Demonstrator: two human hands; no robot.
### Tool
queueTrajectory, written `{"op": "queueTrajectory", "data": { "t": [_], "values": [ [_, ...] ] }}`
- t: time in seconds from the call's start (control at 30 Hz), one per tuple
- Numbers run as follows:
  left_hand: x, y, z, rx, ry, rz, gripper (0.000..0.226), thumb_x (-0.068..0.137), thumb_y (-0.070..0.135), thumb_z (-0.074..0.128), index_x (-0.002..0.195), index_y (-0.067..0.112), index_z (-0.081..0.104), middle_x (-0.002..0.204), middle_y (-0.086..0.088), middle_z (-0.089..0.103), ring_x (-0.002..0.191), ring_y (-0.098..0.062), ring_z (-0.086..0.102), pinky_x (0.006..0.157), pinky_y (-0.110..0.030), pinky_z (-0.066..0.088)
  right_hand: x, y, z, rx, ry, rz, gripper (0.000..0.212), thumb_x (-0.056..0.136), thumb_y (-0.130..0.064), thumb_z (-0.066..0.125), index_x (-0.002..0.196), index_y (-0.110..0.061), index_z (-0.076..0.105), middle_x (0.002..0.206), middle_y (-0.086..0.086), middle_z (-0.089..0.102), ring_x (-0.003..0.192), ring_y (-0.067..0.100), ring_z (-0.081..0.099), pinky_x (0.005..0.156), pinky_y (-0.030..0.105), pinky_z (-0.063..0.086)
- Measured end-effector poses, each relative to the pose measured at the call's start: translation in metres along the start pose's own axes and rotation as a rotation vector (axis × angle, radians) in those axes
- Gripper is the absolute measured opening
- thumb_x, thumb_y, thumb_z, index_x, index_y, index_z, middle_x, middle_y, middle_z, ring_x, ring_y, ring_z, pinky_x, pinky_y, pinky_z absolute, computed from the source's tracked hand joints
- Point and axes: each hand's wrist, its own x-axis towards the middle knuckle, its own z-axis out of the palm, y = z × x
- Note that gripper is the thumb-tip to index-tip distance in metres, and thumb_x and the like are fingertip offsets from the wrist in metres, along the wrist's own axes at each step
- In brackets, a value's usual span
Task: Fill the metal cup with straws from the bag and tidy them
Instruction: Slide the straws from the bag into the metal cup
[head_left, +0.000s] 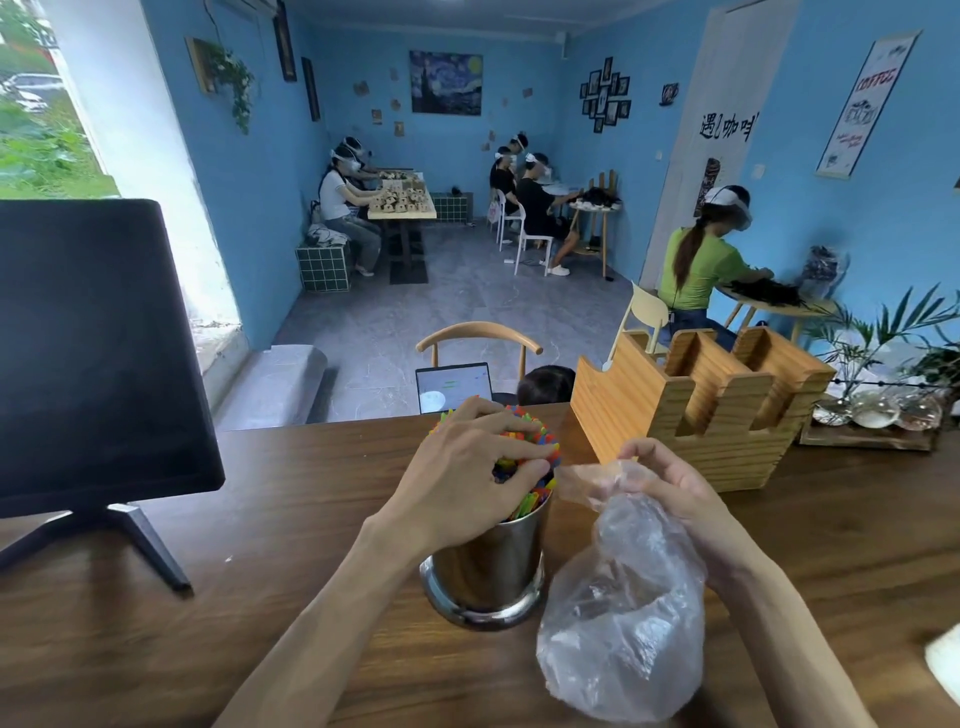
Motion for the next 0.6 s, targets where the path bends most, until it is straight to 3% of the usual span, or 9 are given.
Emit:
{"op": "queueTrajectory", "data": {
  "t": [0.13,0.2,0.27,0.37,0.43,0.5,0.53,0.6],
  "values": [
    [-0.003,0.000,-0.005,-0.020,-0.019,0.001,0.046,0.097,0.067,0.041,0.138,0.052,0.056,0.149,0.024,0.048,0.140,0.001,0.034,0.114,-0.028,0.030,0.002,-0.009,-0.022,-0.513,0.186,0.059,0.021,0.090,-0.022,0.074,0.103,-0.036,0.066,0.096,0.009,0.078,0.079,0.029,0.072,0.072,0.043,0.056],
    [-0.005,-0.001,-0.003,0.039,-0.140,-0.009,0.059,0.091,0.077,0.041,0.147,0.057,0.041,0.159,0.026,0.035,0.151,0.000,0.021,0.122,-0.031,0.020,0.006,-0.019,-0.032,-0.826,0.273,0.103,0.020,0.094,-0.030,0.069,0.102,-0.047,0.061,0.104,-0.003,0.076,0.087,0.018,0.072,0.074,0.038,0.055],
    [-0.008,-0.005,0.001,0.112,-0.210,-0.015,0.063,0.089,0.078,0.044,0.149,0.058,0.037,0.162,0.027,0.028,0.153,0.000,0.014,0.126,-0.035,0.019,0.013,-0.020,-0.036,-1.205,0.322,0.154,0.024,0.097,-0.042,0.061,0.118,-0.048,0.052,0.121,-0.004,0.069,0.102,0.017,0.066,0.079,0.036,0.048],
    [-0.010,-0.010,0.000,0.112,-0.217,-0.012,0.062,0.091,0.075,0.046,0.149,0.058,0.036,0.163,0.029,0.024,0.154,0.004,0.011,0.124,-0.037,0.021,0.020,-0.003,-0.032,-1.622,0.265,0.156,0.055,0.100,-0.055,0.046,0.151,-0.041,0.030,0.148,-0.004,0.054,0.133,0.024,0.052,0.104,0.044,0.034],
    [-0.013,-0.010,-0.002,0.117,-0.216,0.011,0.070,0.085,0.084,0.043,0.150,0.061,0.030,0.163,0.030,0.023,0.153,0.004,0.011,0.124,-0.037,0.022,0.021,0.007,-0.025,-1.707,0.178,0.152,0.067,0.100,-0.064,0.040,0.159,-0.041,0.018,0.159,-0.010,0.039,0.148,0.021,0.034,0.114,0.045,0.020],
    [-0.017,-0.012,-0.007,0.081,-0.139,-0.017,0.076,0.080,0.092,0.039,0.149,0.063,0.027,0.161,0.030,0.028,0.152,0.003,0.019,0.125,-0.039,0.025,0.018,0.009,-0.021,-1.689,0.185,0.043,0.071,0.097,-0.071,0.034,0.159,-0.040,0.021,0.162,-0.013,0.033,0.153,0.017,0.024,0.119,0.041,0.017],
    [-0.020,-0.015,-0.010,0.052,-0.067,-0.041,0.076,0.079,0.093,0.038,0.148,0.063,0.029,0.159,0.029,0.031,0.150,0.002,0.023,0.123,-0.040,0.027,0.011,0.004,-0.013,-1.589,0.224,-0.032,0.072,0.093,-0.076,0.032,0.156,-0.041,0.028,0.160,-0.015,0.037,0.149,0.013,0.030,0.117,0.036,0.025],
    [-0.026,-0.026,-0.013,-0.034,0.122,-0.084,0.071,0.083,0.088,0.042,0.147,0.059,0.037,0.157,0.027,0.037,0.148,-0.001,0.029,0.120,-0.038,0.030,-0.001,-0.001,0.010,-1.094,0.245,-0.202,0.070,0.084,-0.088,0.037,0.143,-0.052,0.043,0.147,-0.025,0.047,0.135,0.000,0.045,0.104,0.022,0.038]
  ]
}}
